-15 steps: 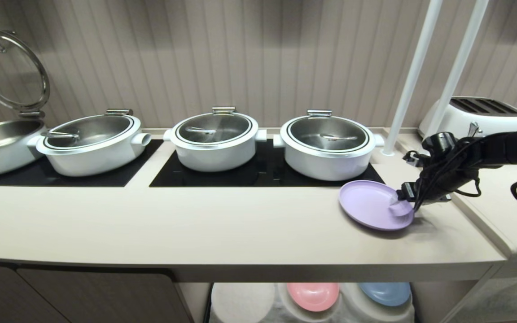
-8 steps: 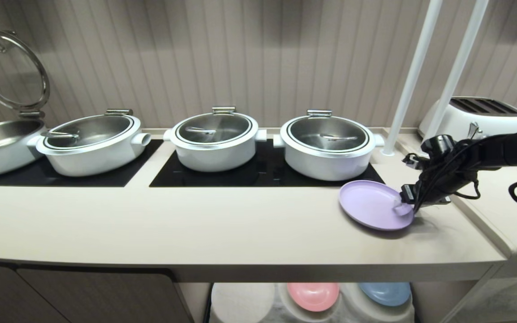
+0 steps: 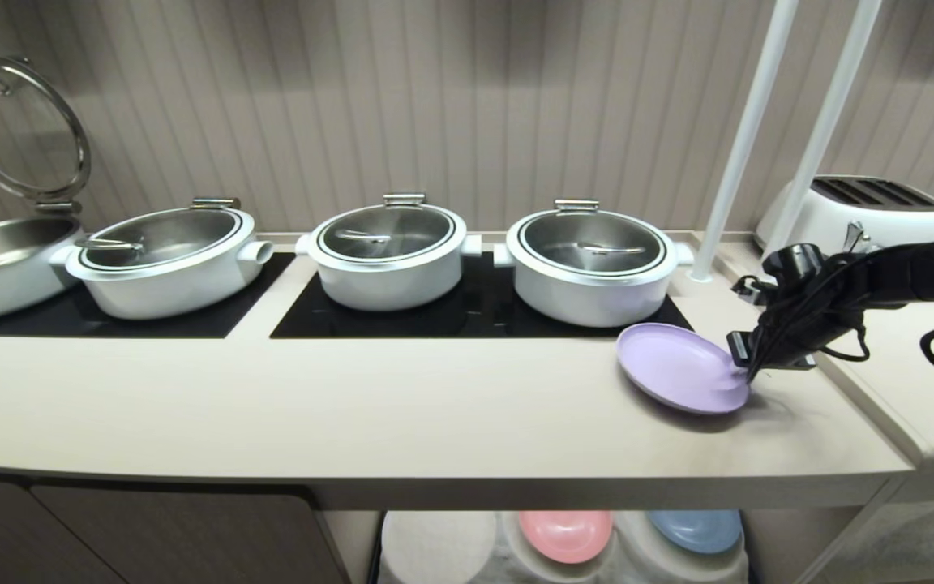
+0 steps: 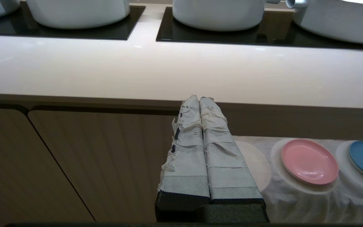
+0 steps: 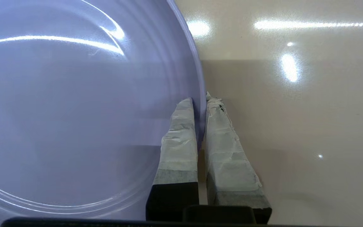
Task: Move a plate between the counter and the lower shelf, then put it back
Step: Pick up the plate
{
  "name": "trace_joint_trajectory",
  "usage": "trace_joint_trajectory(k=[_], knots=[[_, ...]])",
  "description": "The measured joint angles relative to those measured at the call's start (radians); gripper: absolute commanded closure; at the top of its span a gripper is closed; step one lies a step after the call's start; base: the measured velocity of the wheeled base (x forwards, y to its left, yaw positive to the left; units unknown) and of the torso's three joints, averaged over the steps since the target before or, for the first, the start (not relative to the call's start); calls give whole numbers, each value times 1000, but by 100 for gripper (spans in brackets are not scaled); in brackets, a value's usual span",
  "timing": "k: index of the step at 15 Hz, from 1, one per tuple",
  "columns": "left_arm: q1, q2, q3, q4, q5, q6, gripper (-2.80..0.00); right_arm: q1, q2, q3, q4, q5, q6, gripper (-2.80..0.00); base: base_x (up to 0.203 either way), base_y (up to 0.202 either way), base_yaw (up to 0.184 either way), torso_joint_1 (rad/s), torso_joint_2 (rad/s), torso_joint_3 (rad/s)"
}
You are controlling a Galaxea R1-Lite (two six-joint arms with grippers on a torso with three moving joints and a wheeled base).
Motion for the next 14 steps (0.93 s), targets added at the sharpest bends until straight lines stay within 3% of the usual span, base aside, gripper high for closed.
trace_joint_trajectory(k=[8,14], knots=[[0,0,0,0,0,0,0,-7,-25,6,16,-2,2,0,0,0,0,0,0,0],[0,0,0,0,0,0,0,-16,-119,108,6,-1,15,0,0,0,0,0,0,0]])
